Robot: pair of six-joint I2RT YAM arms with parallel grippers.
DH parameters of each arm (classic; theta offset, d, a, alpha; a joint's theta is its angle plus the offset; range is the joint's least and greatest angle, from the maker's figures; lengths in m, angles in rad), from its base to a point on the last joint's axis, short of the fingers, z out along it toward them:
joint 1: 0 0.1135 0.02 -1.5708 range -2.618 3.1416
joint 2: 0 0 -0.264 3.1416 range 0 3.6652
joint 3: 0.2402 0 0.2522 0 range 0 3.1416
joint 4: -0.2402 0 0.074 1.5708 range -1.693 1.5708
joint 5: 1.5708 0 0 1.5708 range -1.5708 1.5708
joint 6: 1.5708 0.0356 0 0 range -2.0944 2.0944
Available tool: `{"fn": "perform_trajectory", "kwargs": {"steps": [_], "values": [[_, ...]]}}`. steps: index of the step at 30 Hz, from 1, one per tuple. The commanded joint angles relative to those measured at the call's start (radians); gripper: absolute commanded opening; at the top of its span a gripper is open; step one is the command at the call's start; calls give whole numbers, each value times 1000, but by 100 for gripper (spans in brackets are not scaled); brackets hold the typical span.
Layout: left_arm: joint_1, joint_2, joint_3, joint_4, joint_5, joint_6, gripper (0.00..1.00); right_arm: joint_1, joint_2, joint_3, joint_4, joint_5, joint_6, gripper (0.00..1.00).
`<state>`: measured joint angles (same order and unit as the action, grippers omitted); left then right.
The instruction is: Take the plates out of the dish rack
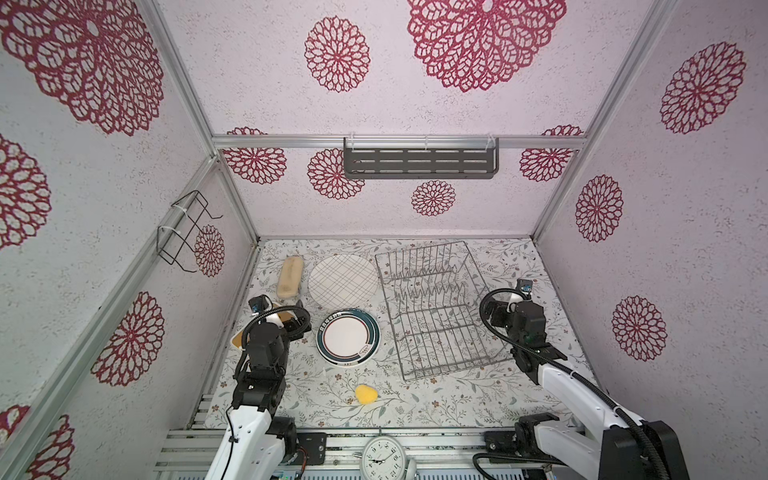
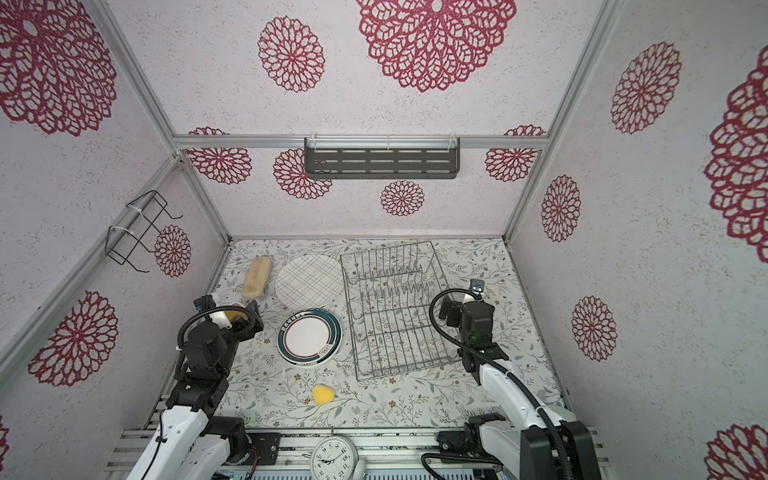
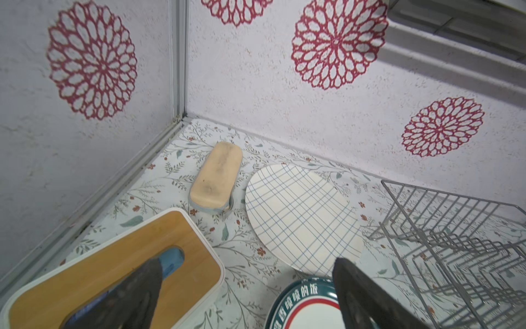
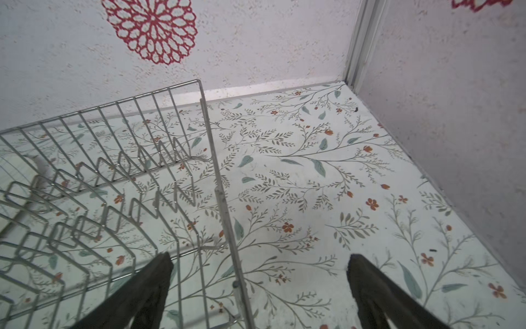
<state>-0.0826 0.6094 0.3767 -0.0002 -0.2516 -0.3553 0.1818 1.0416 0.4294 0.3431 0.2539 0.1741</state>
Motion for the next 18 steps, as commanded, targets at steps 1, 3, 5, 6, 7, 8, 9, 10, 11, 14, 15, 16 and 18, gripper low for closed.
{"fn": "perform_trajectory", "kwargs": {"steps": [1, 3, 5, 6, 7, 8, 9, 10, 11, 14, 15, 16, 18], "values": [[1, -25, -34, 187, -60, 58, 97, -36, -5, -57, 151, 47, -128, 99], [3, -15, -38, 206, -73, 77, 97, -84, 26, -95, 252, -2, -132, 99], [3, 4, -35, 221, -79, 94, 97, -126, 69, -120, 348, -51, -111, 99], [3, 17, -33, 230, -82, 104, 97, -140, 97, -136, 414, -78, -114, 99], [4, 31, -33, 241, -88, 109, 97, -143, 120, -141, 447, -85, -122, 99], [4, 44, -35, 257, -96, 113, 97, -146, 144, -142, 471, -91, -130, 99], [4, 59, -34, 269, -104, 114, 97, -150, 167, -142, 490, -106, -137, 99], [6, 70, -33, 277, -108, 116, 97, -154, 187, -139, 502, -115, -137, 99], [6, 84, -33, 288, -113, 119, 97, -157, 208, -139, 516, -124, -136, 99], [9, 121, -35, 318, -118, 135, 97, -163, 252, -135, 550, -151, -139, 99], [8, 132, -36, 327, -120, 140, 97, -163, 266, -136, 566, -155, -142, 99], [10, 144, -37, 336, -125, 144, 97, -164, 279, -139, 581, -158, -145, 99], [15, 172, -41, 356, -130, 158, 97, -164, 309, -150, 619, -172, -148, 99]]}}
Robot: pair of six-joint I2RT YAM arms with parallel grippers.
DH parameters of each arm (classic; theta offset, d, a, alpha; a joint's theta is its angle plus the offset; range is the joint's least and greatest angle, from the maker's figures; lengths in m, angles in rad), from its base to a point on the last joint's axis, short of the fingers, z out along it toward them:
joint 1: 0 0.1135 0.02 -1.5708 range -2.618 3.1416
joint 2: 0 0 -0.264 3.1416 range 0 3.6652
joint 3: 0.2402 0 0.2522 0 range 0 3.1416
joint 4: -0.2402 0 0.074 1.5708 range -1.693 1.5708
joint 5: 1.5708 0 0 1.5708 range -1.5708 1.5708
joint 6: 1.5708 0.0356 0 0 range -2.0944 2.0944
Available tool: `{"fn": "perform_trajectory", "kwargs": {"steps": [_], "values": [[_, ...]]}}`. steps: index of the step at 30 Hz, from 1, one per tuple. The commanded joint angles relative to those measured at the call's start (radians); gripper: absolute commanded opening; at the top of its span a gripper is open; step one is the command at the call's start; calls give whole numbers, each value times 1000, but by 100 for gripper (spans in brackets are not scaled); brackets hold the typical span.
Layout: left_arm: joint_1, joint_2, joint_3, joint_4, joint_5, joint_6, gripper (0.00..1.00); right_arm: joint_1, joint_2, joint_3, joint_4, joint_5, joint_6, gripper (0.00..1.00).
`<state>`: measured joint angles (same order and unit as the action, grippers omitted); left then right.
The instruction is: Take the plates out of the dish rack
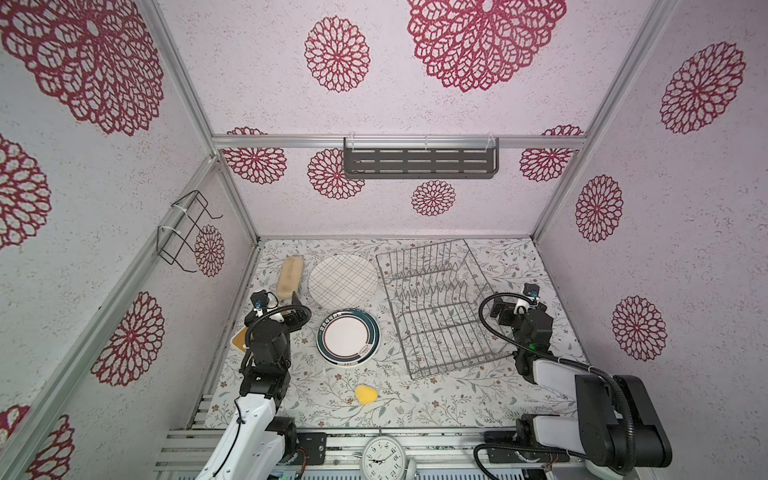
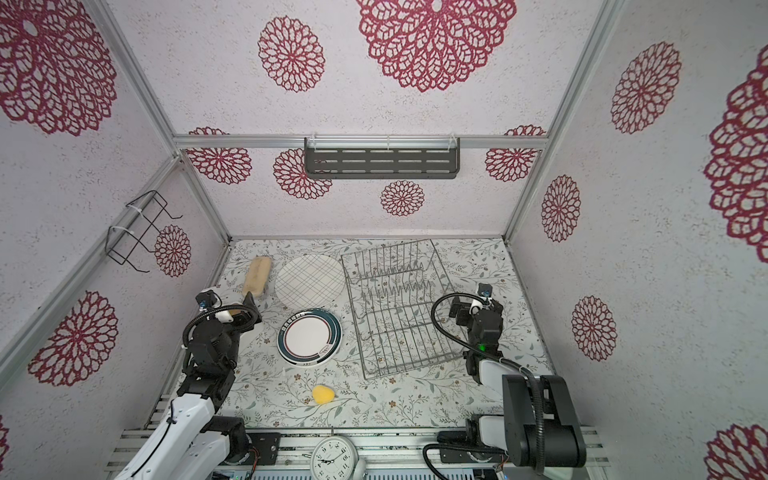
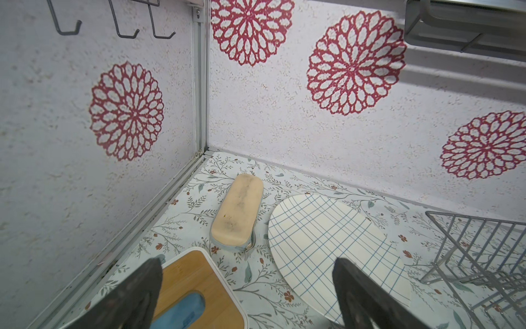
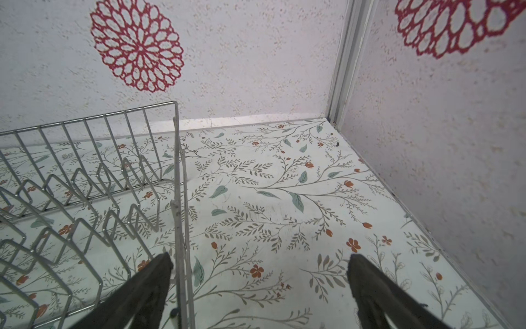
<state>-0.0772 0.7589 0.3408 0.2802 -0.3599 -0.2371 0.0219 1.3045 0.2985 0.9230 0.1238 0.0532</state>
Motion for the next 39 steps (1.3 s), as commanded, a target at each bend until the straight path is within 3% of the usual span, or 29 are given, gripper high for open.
{"fn": "perform_trajectory", "kwargs": {"steps": [1, 7, 16, 19, 27, 39], "values": [[13, 38, -6, 85, -22, 47, 97, -4, 55, -20, 51, -47, -29, 99], [30, 140, -24, 173, -30, 81, 97, -5, 61, -39, 107, -62, -53, 99], [53, 306, -70, 361, -65, 111, 97, -7, 222, -90, 355, -87, -76, 99], [57, 361, -91, 463, -75, 109, 97, -7, 208, -98, 355, -141, -100, 99], [67, 419, -86, 491, -54, 120, 97, -7, 153, -148, 400, -183, -113, 99], [69, 396, -102, 498, -35, 116, 97, -2, -164, -3, -150, -363, -127, 99]]}}
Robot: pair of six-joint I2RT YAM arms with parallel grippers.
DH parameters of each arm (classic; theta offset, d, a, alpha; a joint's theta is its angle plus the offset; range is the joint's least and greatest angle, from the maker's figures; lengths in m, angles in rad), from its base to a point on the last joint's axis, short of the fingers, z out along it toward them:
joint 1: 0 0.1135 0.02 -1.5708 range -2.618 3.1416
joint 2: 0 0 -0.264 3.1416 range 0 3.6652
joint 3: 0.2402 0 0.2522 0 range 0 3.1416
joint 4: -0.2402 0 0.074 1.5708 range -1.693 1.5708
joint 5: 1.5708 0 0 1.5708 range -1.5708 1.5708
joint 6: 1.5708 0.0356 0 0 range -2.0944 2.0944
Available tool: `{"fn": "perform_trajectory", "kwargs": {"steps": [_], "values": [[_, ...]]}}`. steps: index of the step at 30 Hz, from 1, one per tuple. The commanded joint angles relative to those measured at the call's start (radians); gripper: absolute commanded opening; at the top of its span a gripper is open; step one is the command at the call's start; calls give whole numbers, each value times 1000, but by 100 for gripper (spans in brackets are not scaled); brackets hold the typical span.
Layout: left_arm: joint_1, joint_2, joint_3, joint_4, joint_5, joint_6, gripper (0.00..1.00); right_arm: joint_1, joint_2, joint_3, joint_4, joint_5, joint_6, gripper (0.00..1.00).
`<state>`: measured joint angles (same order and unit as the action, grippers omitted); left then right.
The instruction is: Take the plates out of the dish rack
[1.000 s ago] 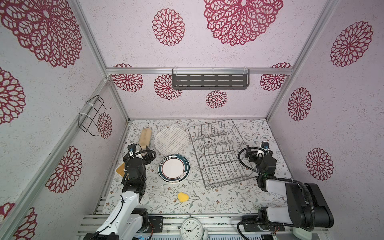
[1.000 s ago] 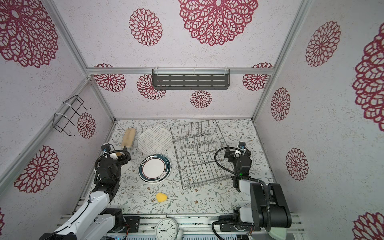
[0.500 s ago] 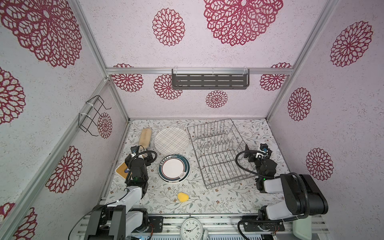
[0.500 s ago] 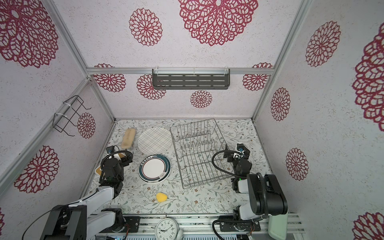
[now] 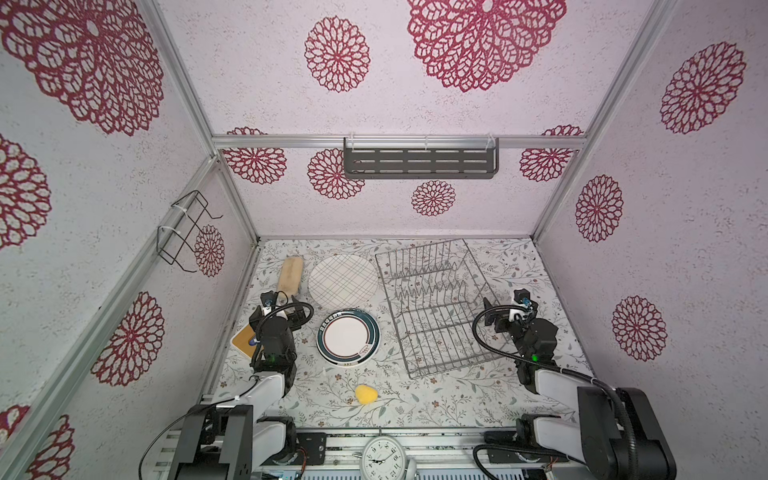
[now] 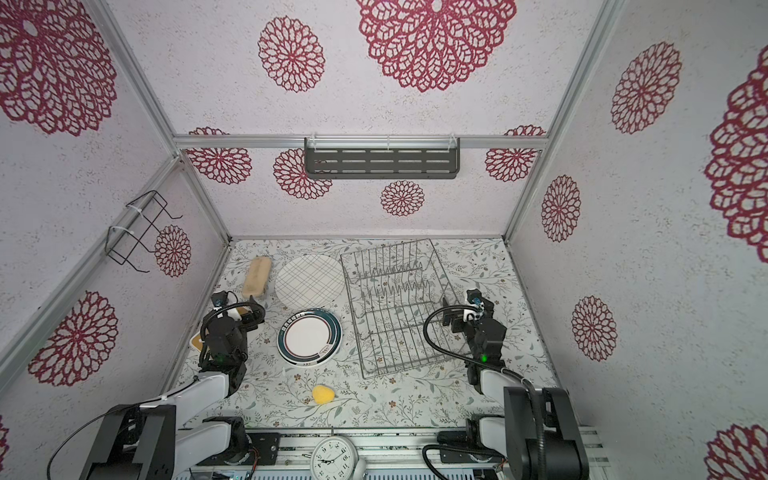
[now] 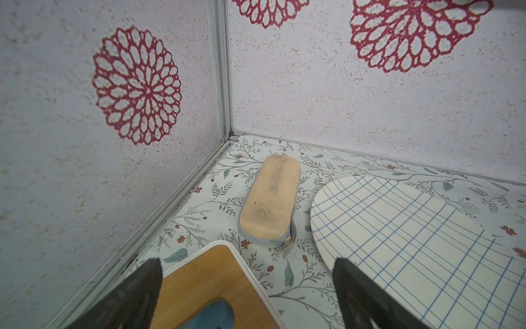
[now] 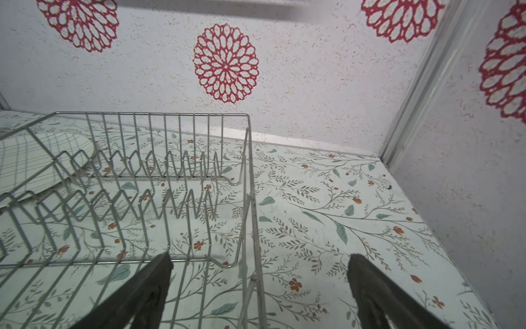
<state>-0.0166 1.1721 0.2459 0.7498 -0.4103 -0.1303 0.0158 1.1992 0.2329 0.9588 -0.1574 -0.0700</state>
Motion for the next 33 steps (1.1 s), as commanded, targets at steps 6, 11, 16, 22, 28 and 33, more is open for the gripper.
{"fn": "perform_trajectory", "kwargs": {"steps": [6, 11, 16, 22, 28, 33], "values": [[9, -41, -8, 9, 15, 10, 97, 27, -136, 164, -433, -77, 27, 99], [8, -45, -8, 0, 23, 8, 97, 36, -112, 257, -623, -96, 81, 99], [8, -42, -5, 0, 29, -3, 97, 47, -73, 320, -708, -152, 127, 99], [9, -45, -3, -1, 31, -6, 97, 71, -43, 392, -803, -174, 161, 99], [9, -46, -5, -7, 33, -12, 97, 74, 41, 464, -928, -127, 169, 99], [9, -46, -3, -7, 36, -16, 97, 106, 32, 507, -965, -118, 168, 99]]}}
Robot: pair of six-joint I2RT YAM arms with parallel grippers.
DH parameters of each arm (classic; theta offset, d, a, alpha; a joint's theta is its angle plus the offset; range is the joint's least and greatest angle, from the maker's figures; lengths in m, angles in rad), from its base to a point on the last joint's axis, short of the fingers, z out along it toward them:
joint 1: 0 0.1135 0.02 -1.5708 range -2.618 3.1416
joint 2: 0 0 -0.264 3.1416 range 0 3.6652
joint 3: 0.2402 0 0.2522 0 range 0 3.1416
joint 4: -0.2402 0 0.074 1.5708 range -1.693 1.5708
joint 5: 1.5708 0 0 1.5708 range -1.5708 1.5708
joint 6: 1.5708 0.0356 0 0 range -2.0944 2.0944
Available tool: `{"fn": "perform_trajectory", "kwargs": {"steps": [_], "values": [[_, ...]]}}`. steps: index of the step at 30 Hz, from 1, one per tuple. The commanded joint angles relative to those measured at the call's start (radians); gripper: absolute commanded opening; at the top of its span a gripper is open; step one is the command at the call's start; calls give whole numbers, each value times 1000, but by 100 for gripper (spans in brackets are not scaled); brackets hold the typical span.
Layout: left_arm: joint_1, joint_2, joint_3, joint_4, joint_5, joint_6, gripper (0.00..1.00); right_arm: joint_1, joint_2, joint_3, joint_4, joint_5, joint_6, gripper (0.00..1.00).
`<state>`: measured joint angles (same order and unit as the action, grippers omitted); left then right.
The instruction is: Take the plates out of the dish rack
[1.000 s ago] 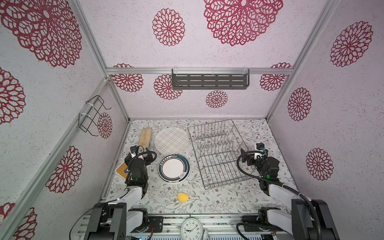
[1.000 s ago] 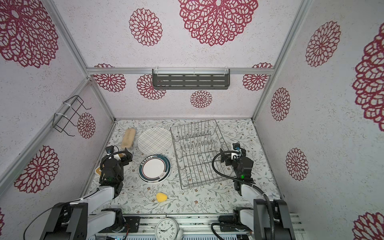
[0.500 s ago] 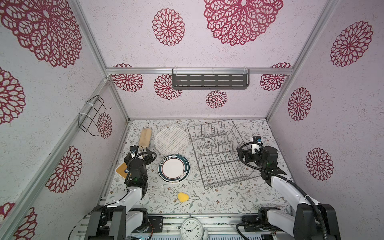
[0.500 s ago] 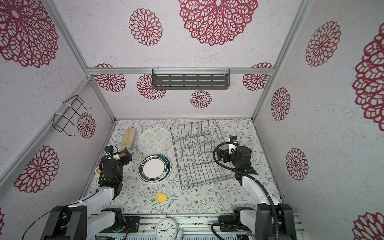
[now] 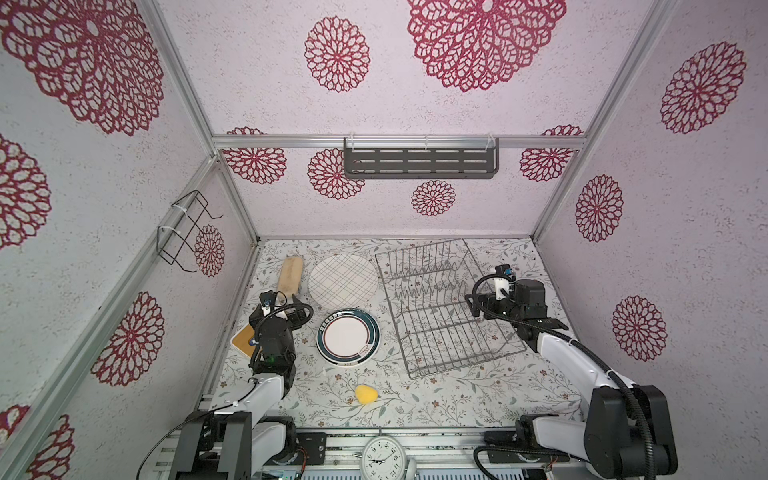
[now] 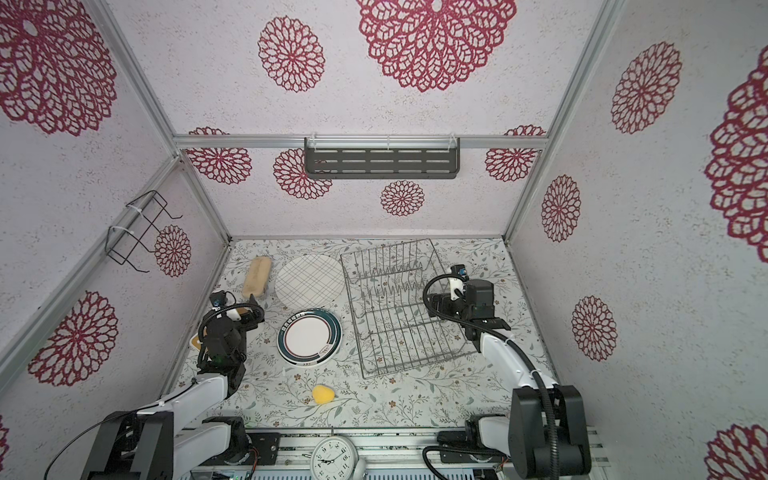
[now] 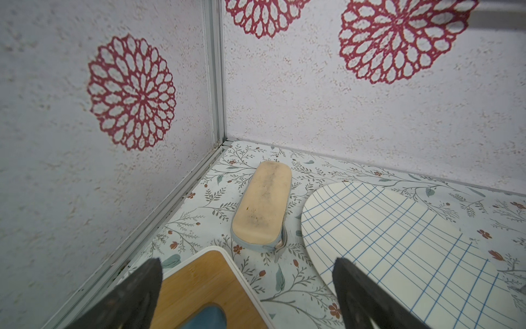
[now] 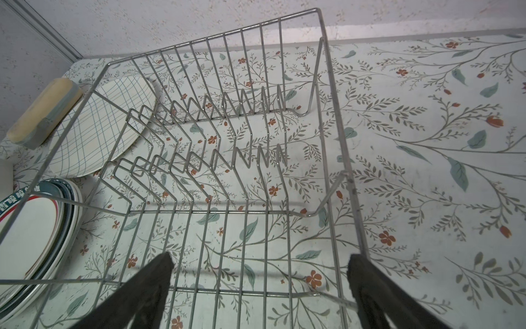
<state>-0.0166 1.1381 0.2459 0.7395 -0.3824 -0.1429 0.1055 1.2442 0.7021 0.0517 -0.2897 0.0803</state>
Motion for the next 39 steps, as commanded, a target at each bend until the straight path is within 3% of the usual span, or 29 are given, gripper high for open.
{"fn": "perform_trajectory", "kwargs": {"steps": [1, 9, 19, 24, 39], "values": [[7, -14, -3, 3, 8, -5, 97, 20, -20, 50, -69, 19, 20, 99], [9, -24, -7, -11, -6, -14, 97, 33, 0, 134, -237, 38, 104, 99], [9, -29, -6, -12, 6, -18, 97, 105, 110, 145, -281, 144, 113, 99], [9, -40, -7, -28, 5, -15, 97, 143, 116, 152, -258, 133, 131, 99], [8, -50, -10, -31, 13, -14, 97, 3, 207, 58, -100, 132, 26, 99]]}}
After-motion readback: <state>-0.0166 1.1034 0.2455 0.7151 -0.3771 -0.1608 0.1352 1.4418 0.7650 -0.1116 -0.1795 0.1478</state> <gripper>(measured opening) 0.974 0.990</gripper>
